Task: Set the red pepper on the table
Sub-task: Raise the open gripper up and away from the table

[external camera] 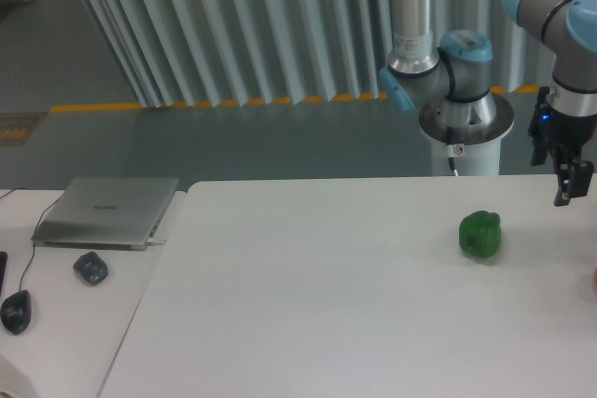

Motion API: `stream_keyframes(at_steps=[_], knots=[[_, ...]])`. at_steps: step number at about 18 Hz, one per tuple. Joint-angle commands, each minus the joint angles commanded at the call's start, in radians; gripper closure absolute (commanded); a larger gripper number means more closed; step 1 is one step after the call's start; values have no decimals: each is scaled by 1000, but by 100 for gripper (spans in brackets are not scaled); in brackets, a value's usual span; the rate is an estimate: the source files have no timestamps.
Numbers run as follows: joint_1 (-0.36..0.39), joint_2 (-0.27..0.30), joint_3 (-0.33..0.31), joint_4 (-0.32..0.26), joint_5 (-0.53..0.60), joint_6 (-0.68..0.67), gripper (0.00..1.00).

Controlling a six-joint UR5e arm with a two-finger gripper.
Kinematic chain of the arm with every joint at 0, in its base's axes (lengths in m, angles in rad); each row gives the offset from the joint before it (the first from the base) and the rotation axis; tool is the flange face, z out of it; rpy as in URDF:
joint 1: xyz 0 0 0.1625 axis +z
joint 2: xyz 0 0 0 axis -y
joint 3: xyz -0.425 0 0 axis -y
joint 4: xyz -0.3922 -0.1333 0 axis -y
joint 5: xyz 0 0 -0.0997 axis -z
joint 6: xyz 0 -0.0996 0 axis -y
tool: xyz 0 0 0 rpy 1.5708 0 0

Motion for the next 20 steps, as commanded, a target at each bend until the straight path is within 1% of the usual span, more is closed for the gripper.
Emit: stream_keyframes(at_steps=[2,3,4,5,6,7,8,12,17,18,19,20], knots=[[-2,3,-2,14,0,3,0],[5,-3,11,17,5,3,0],[-1,2,-6,20,29,2,0],[-2,8,-18,26,76,-3,0],[-2,8,-29,53,113,-9,0],[2,5,-38,98,123,0,0],[6,2,-40,126,129,-9,0],[8,-1,-34,138,133,-26,0],[32,-5,-34,144,121,-23,0],[35,-6,-35,158,121,-23,0],[50,-12,-32,225,130,-25,0],[55,-32,-32,248,135,-25,0]])
